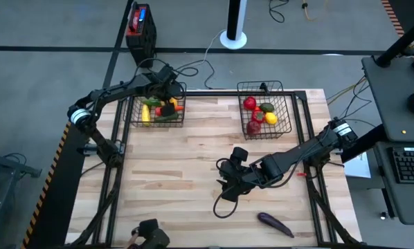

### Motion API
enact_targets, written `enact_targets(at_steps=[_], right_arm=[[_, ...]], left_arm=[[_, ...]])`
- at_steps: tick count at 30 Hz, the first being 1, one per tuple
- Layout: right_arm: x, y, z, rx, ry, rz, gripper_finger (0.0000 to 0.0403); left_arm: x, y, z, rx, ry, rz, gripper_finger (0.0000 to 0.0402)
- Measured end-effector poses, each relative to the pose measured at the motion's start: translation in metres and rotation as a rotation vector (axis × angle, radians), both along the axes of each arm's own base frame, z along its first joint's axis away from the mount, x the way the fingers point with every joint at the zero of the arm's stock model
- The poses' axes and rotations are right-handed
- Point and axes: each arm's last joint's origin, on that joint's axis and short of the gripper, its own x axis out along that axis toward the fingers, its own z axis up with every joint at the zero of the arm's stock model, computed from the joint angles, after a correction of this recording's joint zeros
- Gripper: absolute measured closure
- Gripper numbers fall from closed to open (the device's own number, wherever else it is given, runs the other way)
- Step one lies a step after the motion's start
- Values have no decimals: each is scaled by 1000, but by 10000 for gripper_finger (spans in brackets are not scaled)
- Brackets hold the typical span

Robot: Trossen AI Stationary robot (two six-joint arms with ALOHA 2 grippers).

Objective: Sort produce into baskets
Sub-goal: Put the yellow bell pepper into the left black wire basket

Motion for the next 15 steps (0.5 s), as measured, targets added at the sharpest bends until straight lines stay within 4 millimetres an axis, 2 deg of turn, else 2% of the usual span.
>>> enact_targets(at_steps=[5,11,15], right_arm=[[0,0,0,0,0,0,99],[0,0,0,0,0,0,99],[0,0,0,0,0,0,99]], left_arm=[[0,0,0,13,22,-54,113],[0,0,-1,46,81,-195,113],[2,2,1,70,64,-211,113]])
